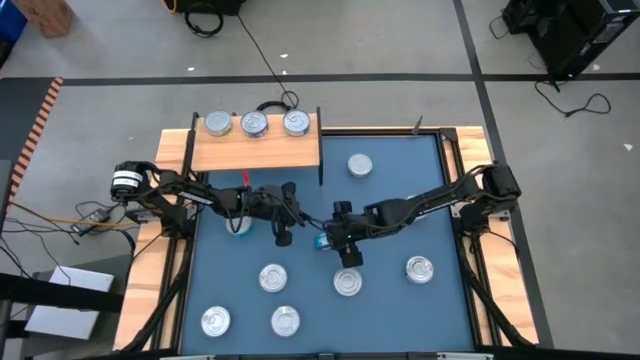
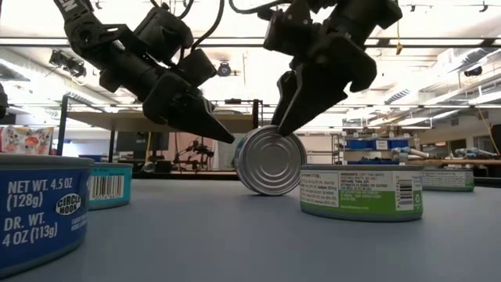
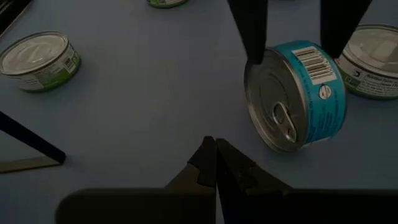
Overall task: Stack canned seafood by type on shelf
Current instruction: Stack the yellow blue tuna can on top of the yellow blue tuna can on the shelf
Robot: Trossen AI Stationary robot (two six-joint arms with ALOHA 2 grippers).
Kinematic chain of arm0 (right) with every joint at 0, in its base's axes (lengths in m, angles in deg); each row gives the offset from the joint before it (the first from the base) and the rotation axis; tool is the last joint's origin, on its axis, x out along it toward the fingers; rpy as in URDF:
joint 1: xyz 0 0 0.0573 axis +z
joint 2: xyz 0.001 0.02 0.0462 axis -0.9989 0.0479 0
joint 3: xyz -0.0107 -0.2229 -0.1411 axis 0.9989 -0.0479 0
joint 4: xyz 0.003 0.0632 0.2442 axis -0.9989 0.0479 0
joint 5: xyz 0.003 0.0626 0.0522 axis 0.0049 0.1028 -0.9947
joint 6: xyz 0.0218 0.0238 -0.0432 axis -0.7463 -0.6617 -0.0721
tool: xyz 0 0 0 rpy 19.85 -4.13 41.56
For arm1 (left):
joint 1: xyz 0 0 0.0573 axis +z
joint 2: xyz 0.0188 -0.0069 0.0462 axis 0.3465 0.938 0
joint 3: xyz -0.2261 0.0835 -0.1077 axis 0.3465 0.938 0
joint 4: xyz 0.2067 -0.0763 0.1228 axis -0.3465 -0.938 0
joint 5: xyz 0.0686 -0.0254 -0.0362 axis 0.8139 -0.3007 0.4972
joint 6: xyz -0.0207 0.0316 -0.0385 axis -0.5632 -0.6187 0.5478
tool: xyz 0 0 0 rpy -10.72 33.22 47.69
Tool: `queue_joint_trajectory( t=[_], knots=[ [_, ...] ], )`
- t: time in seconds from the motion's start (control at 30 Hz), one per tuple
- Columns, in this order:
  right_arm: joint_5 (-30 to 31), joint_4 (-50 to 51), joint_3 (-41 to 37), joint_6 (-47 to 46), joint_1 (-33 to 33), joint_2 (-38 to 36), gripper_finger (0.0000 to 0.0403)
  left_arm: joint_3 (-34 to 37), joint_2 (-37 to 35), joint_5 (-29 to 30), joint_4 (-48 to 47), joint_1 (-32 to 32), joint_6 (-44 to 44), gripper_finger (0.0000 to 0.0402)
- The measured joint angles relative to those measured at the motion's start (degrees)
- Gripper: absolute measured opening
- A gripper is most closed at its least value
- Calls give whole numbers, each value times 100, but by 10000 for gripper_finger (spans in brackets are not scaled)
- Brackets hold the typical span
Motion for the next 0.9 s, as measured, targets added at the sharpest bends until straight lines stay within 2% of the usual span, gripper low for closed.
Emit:
queue_joint_trajectory(
  t=[0.2,0.5,0.67,0.83,0.9],
  knots=[
    [-34,-53,4,0,-76,-4,287,2,0,1,-130,0,12,3],
    [-596,-134,-19,-4,-246,251,260,129,-45,3,-38,-35,16,3],
    [-610,-193,-15,-9,-247,273,218,576,-392,-2,465,-105,184,3],
    [-601,-154,51,56,-245,253,146,1109,-797,1,1066,-114,545,3],
    [-560,-147,170,176,-233,253,142,1312,-909,1,1360,-114,645,3]
  ],
)
